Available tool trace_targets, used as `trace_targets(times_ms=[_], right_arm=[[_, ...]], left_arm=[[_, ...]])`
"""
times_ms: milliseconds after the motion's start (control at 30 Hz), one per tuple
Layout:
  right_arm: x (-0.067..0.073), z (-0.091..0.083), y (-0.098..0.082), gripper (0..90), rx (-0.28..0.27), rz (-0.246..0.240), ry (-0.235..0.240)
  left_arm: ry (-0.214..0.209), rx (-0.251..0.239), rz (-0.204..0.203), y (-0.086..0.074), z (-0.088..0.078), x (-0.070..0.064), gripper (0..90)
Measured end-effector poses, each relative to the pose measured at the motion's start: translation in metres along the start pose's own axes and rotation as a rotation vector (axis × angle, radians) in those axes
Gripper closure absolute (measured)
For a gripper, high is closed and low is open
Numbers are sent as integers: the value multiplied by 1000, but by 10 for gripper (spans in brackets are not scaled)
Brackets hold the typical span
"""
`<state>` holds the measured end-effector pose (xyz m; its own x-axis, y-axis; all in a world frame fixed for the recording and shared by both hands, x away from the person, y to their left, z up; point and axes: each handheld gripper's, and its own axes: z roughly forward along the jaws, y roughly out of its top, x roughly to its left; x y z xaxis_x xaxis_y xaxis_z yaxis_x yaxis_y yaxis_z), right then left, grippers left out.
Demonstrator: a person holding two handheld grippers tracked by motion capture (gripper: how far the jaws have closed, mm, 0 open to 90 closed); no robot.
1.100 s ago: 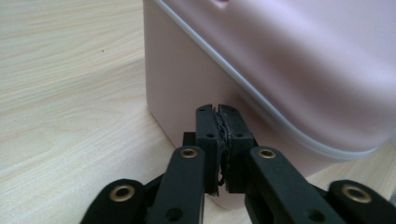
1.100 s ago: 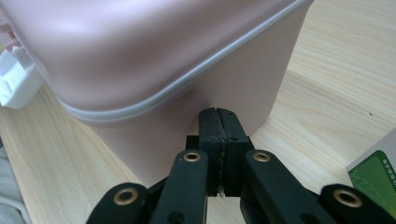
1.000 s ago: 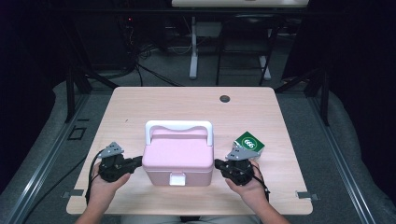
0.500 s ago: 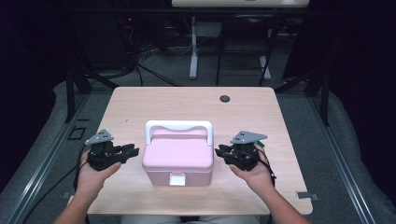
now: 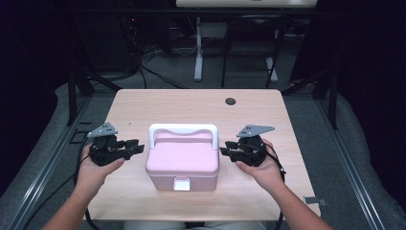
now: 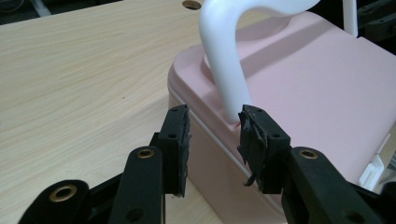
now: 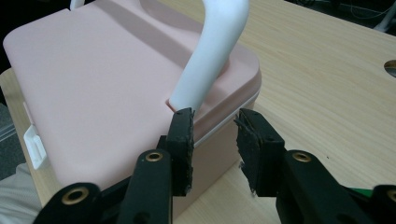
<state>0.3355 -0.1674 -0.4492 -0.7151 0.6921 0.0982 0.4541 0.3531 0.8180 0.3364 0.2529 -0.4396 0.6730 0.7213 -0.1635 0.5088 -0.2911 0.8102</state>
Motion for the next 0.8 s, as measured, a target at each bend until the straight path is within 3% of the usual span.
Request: trace_targets(times_ms=[433,800], right_arm=[[-3,-2,12,633,-2,8,18],[2,9,16,627,-5,1,49]], left_arm=[[-34,23,12,14,10,-4,601],[-51,37,4,17,25,-8,606]])
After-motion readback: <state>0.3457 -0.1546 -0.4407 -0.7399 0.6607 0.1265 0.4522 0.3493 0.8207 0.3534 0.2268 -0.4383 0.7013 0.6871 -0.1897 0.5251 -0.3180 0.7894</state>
